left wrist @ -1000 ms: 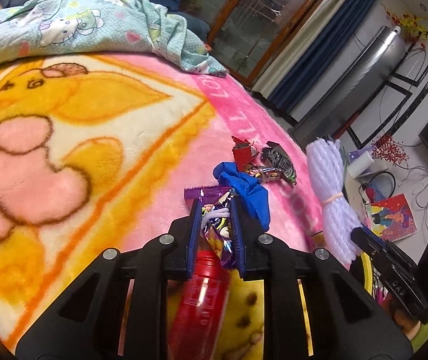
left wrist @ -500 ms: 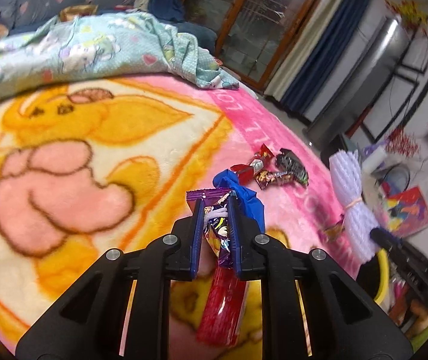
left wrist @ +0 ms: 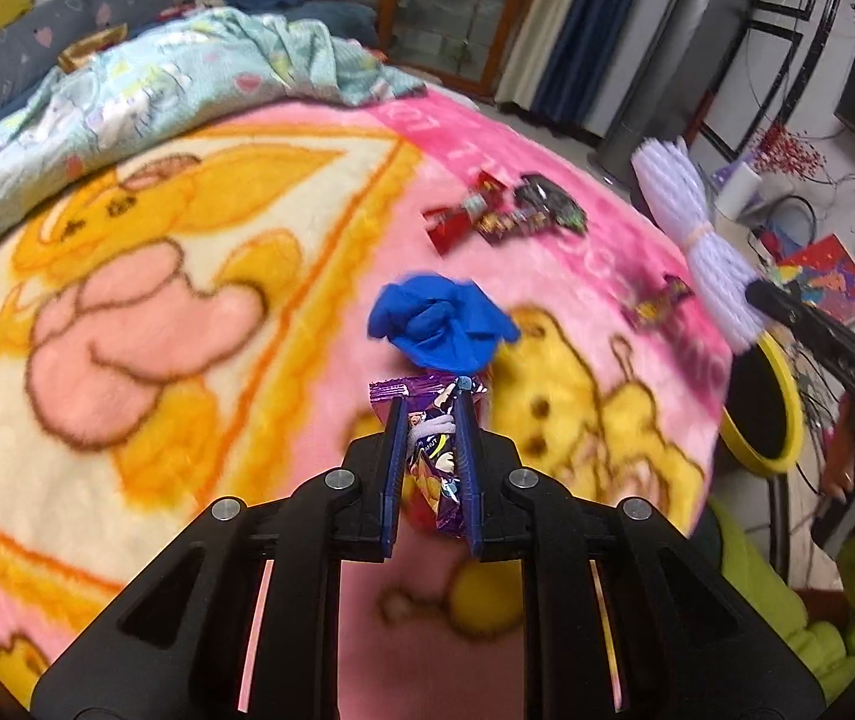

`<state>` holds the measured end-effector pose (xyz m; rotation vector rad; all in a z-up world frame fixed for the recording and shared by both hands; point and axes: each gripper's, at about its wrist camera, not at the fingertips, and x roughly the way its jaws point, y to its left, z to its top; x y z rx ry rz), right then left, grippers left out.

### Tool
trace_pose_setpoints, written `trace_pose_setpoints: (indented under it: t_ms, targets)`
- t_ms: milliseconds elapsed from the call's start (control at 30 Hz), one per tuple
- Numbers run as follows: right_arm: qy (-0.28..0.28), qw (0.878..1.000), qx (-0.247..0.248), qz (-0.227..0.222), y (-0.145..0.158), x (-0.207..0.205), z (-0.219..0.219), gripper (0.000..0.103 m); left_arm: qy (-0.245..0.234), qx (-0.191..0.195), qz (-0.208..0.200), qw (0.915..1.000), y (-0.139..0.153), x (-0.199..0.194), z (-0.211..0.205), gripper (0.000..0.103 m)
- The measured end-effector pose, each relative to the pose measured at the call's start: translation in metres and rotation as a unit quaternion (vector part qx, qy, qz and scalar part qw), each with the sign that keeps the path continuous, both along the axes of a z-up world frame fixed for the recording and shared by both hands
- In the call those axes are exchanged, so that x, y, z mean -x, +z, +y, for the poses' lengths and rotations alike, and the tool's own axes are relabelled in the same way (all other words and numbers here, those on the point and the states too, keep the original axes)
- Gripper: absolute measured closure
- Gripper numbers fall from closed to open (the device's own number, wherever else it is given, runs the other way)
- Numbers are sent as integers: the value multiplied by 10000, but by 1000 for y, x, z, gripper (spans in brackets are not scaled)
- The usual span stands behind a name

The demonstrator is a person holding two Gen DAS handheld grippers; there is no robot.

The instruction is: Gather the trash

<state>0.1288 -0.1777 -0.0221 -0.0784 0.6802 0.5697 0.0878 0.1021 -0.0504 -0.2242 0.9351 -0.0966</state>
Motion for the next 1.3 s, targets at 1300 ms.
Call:
trace_pose_setpoints:
  t_ms: [1300]
  targets:
    - [-517,9981,-250,-219,24,4,-56,88,-1647,524,367,9843,-14,-32,-164,96]
